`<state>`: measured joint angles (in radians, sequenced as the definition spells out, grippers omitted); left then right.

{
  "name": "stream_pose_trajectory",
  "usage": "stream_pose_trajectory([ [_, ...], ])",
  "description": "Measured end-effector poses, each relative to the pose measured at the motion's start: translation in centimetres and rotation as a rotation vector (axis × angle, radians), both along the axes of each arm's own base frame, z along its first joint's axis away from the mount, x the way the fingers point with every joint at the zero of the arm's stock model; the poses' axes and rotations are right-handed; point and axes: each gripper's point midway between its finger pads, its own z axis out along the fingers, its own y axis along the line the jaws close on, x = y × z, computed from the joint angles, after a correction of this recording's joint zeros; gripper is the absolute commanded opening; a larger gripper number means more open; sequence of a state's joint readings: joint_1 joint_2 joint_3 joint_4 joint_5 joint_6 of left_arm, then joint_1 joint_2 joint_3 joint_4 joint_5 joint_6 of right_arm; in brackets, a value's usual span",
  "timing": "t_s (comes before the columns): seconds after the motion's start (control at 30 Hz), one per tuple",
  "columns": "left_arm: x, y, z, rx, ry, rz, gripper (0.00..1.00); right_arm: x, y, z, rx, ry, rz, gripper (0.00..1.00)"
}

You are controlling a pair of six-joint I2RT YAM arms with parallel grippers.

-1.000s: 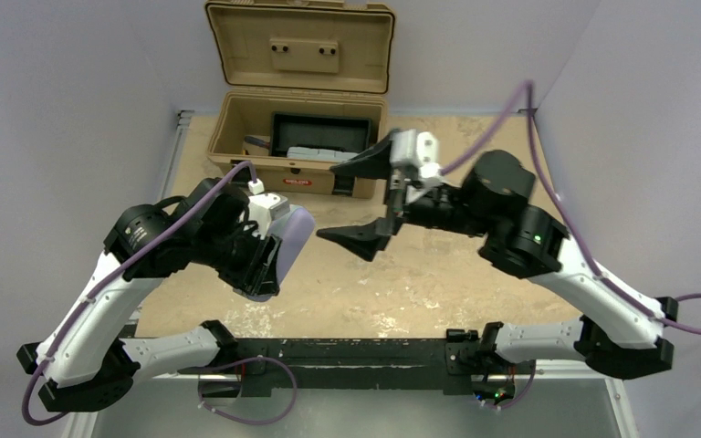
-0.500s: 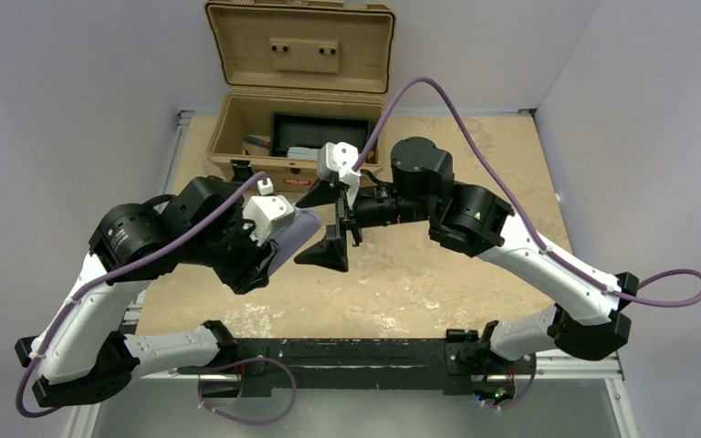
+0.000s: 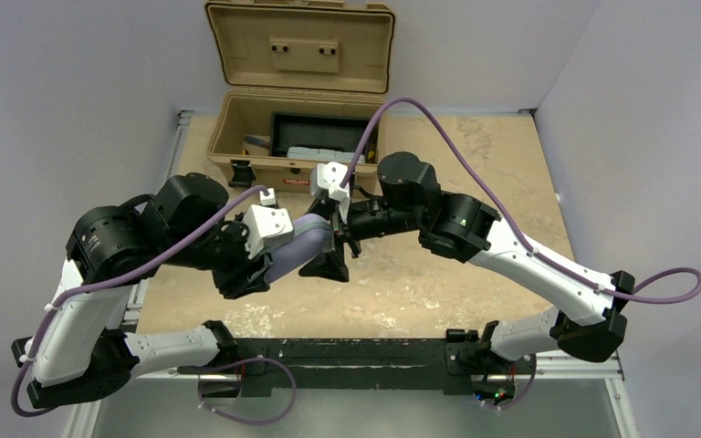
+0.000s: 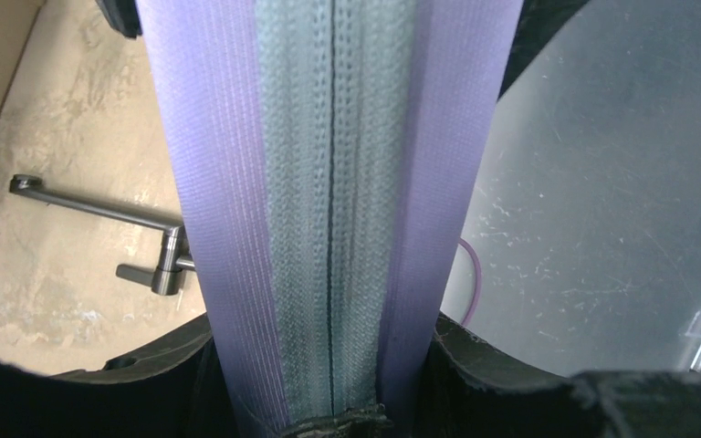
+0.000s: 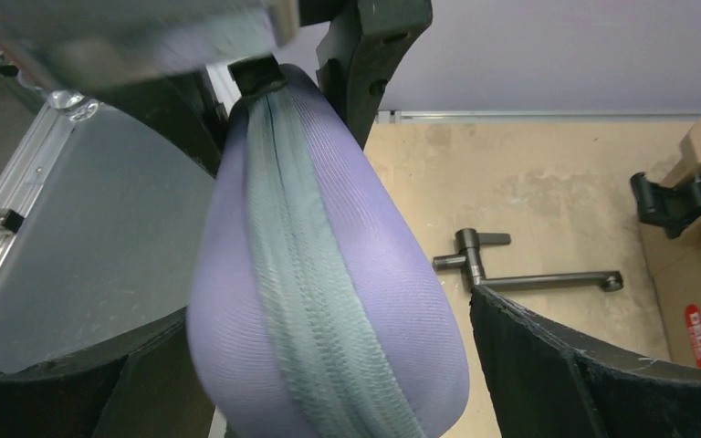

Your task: Open the umbrella

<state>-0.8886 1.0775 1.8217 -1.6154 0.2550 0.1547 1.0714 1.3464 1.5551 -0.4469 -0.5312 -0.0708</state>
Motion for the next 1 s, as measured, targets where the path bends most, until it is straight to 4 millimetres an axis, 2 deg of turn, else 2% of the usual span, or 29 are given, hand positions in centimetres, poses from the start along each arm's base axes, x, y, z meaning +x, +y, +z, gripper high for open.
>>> stream_pose_trajectory([
  [0.07,-0.4,-0.2,0.0,-0.004,0.008,-0.022,0.00,-0.3,0.0,-0.3,-0.001,0.009,0.017,0.91],
  [0.17,-0.8,-0.5,-0.1,-0.009,0.021,-0.052,0.00,-0.7,0.3,0.4,0.029,0.008,0.042,0.91],
  [0.23,-1.1,-0.7,0.0,-0.013,0.027,-0.069,0.00,-1.0,0.5,1.3,0.062,0.003,0.064,0.85],
  [0.3,-1.4,-0.8,0.0,-0.018,0.033,-0.082,0.00,-1.4,0.5,2.1,0.095,-0.002,0.088,0.72],
  [0.33,-1.5,-0.8,0.0,-0.020,0.035,-0.086,0.00,-1.7,0.6,2.6,0.113,-0.005,0.104,0.61],
  [0.4,-1.6,-0.9,0.0,-0.022,0.038,-0.089,0.00,-2.2,0.5,3.3,0.140,-0.008,0.133,0.32],
  [0.43,-1.6,-0.9,0.0,-0.022,0.037,-0.089,0.00,-2.4,0.5,3.5,0.145,-0.010,0.144,0.11],
  [0.47,-1.7,-0.9,0.1,-0.024,0.044,-0.086,0.00,-2.7,0.5,3.5,0.148,-0.008,0.160,0.00],
  [0.6,-1.8,-0.9,0.2,-0.033,0.055,-0.075,0.00,-3.0,0.5,3.5,0.155,-0.013,0.181,0.00],
  [0.63,-1.8,-0.9,0.2,-0.031,0.053,-0.073,0.08,-3.0,0.5,3.4,0.156,-0.013,0.183,0.00],
  [0.7,-1.7,-0.8,0.2,-0.030,0.049,-0.066,0.36,-3.0,0.6,3.5,0.159,-0.015,0.185,0.00],
  [0.77,-1.6,-0.7,0.4,-0.030,0.042,-0.052,0.55,-3.0,0.6,3.6,0.168,-0.014,0.186,0.00],
  [0.83,-1.4,-0.6,0.5,-0.033,0.036,-0.034,0.89,-3.0,0.5,3.7,0.182,-0.009,0.174,0.00],
  [0.87,-1.3,-0.5,0.7,-0.037,0.028,-0.020,0.99,-2.9,0.3,3.7,0.188,0.002,0.153,0.00],
  [1.0,-0.7,0.5,1.6,-0.072,0.005,0.103,1.00,-2.0,-1.3,2.7,0.182,0.070,0.031,0.00],
])
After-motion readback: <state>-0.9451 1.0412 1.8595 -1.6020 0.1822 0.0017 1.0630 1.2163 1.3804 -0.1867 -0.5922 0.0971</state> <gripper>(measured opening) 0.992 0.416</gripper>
